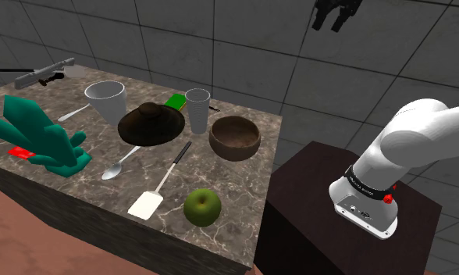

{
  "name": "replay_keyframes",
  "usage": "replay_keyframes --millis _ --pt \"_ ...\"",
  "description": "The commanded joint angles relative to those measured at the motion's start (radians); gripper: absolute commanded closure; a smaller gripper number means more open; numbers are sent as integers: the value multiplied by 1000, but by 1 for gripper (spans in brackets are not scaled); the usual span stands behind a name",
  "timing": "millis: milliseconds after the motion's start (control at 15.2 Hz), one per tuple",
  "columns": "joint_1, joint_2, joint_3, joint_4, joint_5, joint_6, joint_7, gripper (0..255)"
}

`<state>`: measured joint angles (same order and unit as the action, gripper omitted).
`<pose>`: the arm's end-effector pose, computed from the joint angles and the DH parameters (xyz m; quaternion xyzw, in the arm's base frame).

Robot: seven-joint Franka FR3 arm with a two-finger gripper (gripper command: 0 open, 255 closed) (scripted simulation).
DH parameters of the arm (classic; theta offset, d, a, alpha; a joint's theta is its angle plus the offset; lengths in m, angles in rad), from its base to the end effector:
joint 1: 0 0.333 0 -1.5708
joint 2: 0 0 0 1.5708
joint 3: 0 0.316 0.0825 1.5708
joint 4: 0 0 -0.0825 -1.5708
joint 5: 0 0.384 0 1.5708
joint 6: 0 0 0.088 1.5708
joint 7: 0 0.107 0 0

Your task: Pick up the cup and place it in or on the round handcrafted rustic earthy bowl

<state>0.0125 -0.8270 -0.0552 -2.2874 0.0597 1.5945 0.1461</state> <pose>0.2974 -0.0135 0.6377 -0.9929 0.0852 -0.0634 0.0540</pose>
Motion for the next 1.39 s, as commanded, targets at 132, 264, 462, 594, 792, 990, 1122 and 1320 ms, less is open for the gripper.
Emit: replay_keyframes --millis 132,264,462,594,792,990,1122,1320 --pt "10 39 30 -12 18 45 29 0" --pt "20 82 60 -19 35 91 57 0" --pt "34 155 104 -20 58 157 99 0" --pt "42 208 133 -15 70 201 127 0" --pt "54 294 175 3 83 263 168 0" --pt "64 388 216 31 90 321 211 0" --pt "70 453 241 57 90 357 240 0" --pt "78 556 278 103 81 406 286 0"
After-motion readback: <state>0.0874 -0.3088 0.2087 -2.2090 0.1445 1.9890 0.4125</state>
